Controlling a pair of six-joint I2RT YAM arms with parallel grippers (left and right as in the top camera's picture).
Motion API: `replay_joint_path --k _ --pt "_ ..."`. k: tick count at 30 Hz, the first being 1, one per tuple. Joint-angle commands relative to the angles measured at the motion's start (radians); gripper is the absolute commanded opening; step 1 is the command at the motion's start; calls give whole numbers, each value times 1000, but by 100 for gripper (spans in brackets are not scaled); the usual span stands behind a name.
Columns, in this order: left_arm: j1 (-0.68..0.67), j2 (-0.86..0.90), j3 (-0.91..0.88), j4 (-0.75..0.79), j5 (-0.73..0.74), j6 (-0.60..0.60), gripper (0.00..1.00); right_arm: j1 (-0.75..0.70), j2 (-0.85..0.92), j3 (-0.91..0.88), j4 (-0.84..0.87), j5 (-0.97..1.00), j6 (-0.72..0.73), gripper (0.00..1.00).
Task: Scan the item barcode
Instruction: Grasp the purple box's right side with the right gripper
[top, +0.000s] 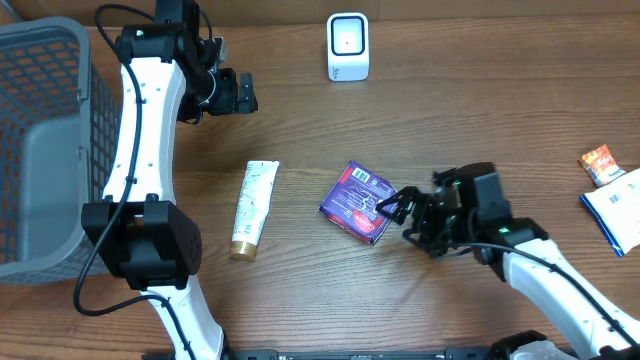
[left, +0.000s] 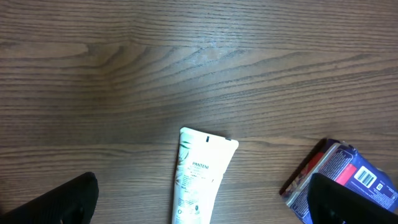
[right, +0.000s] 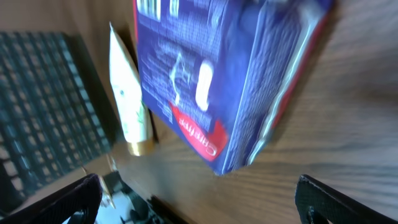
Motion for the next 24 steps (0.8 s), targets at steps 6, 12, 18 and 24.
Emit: replay_joint_path --k 6,12,18,24 --pt "4 -16 14 2 -2 23 100 214 6 1 26 235 218 100" --pt "4 -16 14 2 -2 23 100 225 35 1 54 294 230 99" --pt "4 -16 14 2 -2 23 100 226 150 1 96 262 301 87" --pt "4 -16 14 2 -2 23 100 226 204 1 208 238 301 63"
